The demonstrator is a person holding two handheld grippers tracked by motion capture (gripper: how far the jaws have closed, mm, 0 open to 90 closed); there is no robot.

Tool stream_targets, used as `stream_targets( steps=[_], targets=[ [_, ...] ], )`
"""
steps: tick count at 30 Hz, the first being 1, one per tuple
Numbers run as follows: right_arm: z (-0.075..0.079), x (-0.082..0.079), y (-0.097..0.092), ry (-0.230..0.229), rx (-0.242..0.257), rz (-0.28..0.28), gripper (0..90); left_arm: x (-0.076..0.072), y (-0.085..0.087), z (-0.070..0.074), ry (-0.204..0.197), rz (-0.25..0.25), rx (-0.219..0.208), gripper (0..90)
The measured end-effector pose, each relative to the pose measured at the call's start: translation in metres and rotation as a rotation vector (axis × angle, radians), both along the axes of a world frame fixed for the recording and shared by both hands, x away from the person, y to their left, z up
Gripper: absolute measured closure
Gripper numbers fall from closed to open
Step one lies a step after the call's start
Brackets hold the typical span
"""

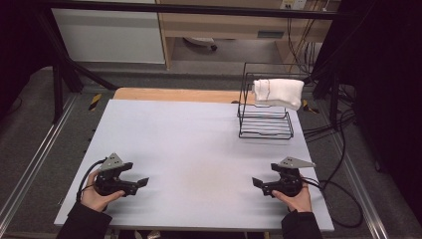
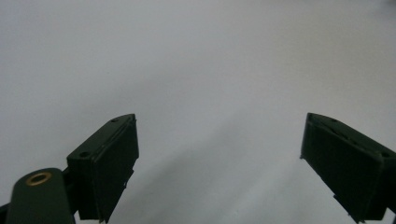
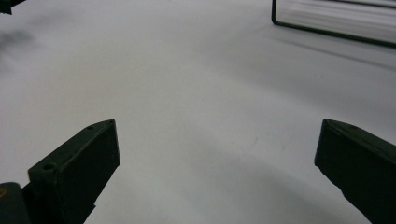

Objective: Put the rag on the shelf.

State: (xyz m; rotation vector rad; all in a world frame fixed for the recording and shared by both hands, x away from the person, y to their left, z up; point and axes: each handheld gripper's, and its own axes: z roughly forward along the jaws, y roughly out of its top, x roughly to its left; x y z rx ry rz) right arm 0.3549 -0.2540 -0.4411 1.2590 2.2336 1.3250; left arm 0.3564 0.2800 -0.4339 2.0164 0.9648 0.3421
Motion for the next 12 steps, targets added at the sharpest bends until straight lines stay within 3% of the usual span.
stream_targets(
  steps=[12],
  targets=[
    [-0.0041,-0.0033,-0.0052,0.011,-0.001,0.003,0.7,-0.0018,0.0069,-0.007,0.011,0.006,0.008,10.9]
  ],
)
